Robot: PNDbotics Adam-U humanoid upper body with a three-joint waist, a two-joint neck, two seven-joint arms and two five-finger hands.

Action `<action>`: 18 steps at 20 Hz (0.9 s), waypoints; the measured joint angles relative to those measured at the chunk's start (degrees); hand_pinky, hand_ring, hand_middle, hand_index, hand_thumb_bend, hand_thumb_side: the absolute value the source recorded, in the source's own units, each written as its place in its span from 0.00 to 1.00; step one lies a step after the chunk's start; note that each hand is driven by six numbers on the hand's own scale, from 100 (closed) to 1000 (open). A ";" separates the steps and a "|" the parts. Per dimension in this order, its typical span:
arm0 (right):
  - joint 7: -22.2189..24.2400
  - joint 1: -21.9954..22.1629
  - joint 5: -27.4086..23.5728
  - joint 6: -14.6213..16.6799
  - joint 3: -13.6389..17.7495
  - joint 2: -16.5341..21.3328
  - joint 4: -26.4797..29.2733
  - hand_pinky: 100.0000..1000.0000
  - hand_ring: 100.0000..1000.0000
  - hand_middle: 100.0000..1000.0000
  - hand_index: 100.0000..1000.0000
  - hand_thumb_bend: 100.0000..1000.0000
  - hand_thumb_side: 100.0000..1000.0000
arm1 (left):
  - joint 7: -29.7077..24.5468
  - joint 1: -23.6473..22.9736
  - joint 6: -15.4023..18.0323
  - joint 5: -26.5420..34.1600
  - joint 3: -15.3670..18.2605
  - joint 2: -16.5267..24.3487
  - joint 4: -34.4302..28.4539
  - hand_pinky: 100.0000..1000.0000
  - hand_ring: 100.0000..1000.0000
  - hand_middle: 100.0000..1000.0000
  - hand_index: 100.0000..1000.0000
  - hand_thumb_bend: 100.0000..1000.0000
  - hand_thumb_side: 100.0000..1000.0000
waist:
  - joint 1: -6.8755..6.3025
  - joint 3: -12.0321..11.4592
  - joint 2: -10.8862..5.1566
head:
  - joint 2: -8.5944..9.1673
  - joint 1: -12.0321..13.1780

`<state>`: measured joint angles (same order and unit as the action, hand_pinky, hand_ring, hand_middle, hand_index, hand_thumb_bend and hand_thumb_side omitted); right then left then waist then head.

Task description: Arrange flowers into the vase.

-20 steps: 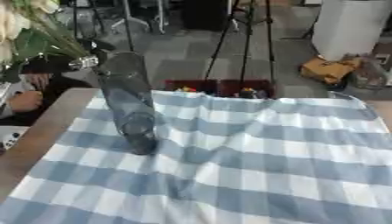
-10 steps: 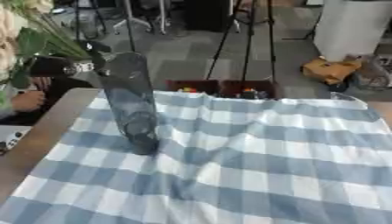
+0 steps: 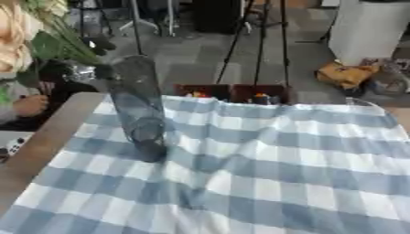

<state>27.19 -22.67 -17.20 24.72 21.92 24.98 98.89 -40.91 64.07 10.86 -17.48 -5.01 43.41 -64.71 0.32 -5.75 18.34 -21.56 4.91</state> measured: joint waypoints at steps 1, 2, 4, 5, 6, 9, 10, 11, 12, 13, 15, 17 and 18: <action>0.01 0.00 0.00 -0.01 0.00 0.00 0.00 0.75 0.49 0.37 0.73 0.00 1.00 | 0.28 0.00 0.05 0.00 0.00 0.00 0.00 0.97 1.00 1.00 1.00 0.35 0.81 | 0.00 -0.02 0.00 | 0.00 0.00; 0.02 0.00 0.00 -0.02 0.00 0.00 0.00 0.75 0.49 0.37 0.72 0.00 1.00 | 0.48 0.00 0.04 -0.09 0.00 0.00 0.00 0.98 1.00 1.00 1.00 0.36 0.80 | -0.01 -0.03 0.00 | 0.00 0.00; 0.03 0.01 0.00 -0.03 0.00 0.00 0.00 0.75 0.49 0.37 0.72 0.00 1.00 | 0.62 0.00 0.03 -0.45 0.00 0.01 0.00 0.98 1.00 1.00 1.00 0.36 0.80 | -0.03 -0.03 0.00 | 0.00 0.00; 0.04 0.01 0.00 -0.04 0.00 0.00 0.00 0.75 0.49 0.37 0.72 0.00 1.00 | 0.67 0.00 -0.01 -0.67 0.00 0.02 0.00 0.98 1.00 1.00 1.00 0.36 0.80 | -0.03 -0.03 0.00 | 0.00 0.00; 0.04 0.01 0.00 -0.04 0.00 0.00 0.00 0.75 0.49 0.37 0.72 0.00 1.00 | 0.71 0.00 -0.02 -0.79 0.00 0.02 0.00 0.98 1.00 1.00 1.00 0.36 0.80 | -0.03 -0.03 0.00 | 0.00 0.00; 0.05 0.02 0.00 -0.06 0.00 0.00 0.00 0.75 0.49 0.37 0.73 0.00 1.00 | 0.54 -0.06 -0.10 -1.45 -0.05 0.34 0.01 1.00 1.00 1.00 1.00 0.44 0.75 | -0.06 -0.03 0.00 | 0.00 0.00; 0.06 0.03 0.00 -0.08 0.01 0.00 0.00 0.75 0.49 0.37 0.73 0.00 1.00 | 0.23 -0.13 -0.17 -1.97 -0.06 0.71 0.01 1.00 1.00 1.00 1.00 0.44 0.75 | -0.09 -0.03 0.00 | 0.00 0.00; 0.08 0.04 0.00 -0.11 0.01 0.00 0.00 0.75 0.49 0.37 0.73 0.00 1.00 | -0.12 -0.24 -0.24 -2.66 -0.06 1.01 0.01 1.00 1.00 1.00 1.00 0.45 0.75 | -0.11 -0.03 0.00 | 0.00 0.00; 0.10 0.04 0.00 -0.14 0.01 0.00 0.01 0.75 0.49 0.37 0.73 0.00 1.00 | -0.50 -0.43 -0.26 -3.43 -0.06 1.08 0.00 1.00 1.00 1.00 1.00 0.45 0.75 | -0.12 -0.03 0.00 | 0.00 0.00; 0.11 0.05 0.00 -0.16 0.02 0.00 0.01 0.75 0.49 0.37 0.72 0.00 1.00 | -0.87 -0.60 -0.23 -4.21 -0.06 1.09 0.00 1.00 1.00 1.00 1.00 0.45 0.76 | -0.12 -0.03 0.00 | 0.00 0.00; 0.09 0.05 0.00 -0.21 0.03 0.00 0.02 0.75 0.49 0.37 0.72 0.00 1.00 | -1.44 -0.95 -0.07 -5.33 -0.03 1.29 0.00 1.00 1.00 1.00 1.00 0.45 0.77 | -0.12 -0.02 0.00 | 0.00 -0.01; -0.01 0.05 0.00 -0.31 0.13 0.00 0.04 0.75 0.49 0.37 0.72 0.00 1.00 | -1.71 -1.58 0.05 -5.78 0.06 1.62 0.00 1.00 1.00 1.00 1.00 0.44 0.78 | -0.11 -0.02 0.00 | 0.00 -0.01; -0.04 0.05 0.00 -0.36 0.16 -0.01 0.07 0.75 0.49 0.37 0.72 0.00 1.00 | -1.74 -1.90 0.08 -5.79 0.16 1.74 0.00 1.00 1.00 1.00 1.00 0.44 0.79 | -0.09 -0.02 0.00 | 0.01 -0.02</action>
<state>27.15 -22.61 -17.20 24.36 22.08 24.97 98.95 -42.65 62.17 10.94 -23.26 -4.85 45.15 -64.71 0.23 -5.76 18.34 -21.56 4.89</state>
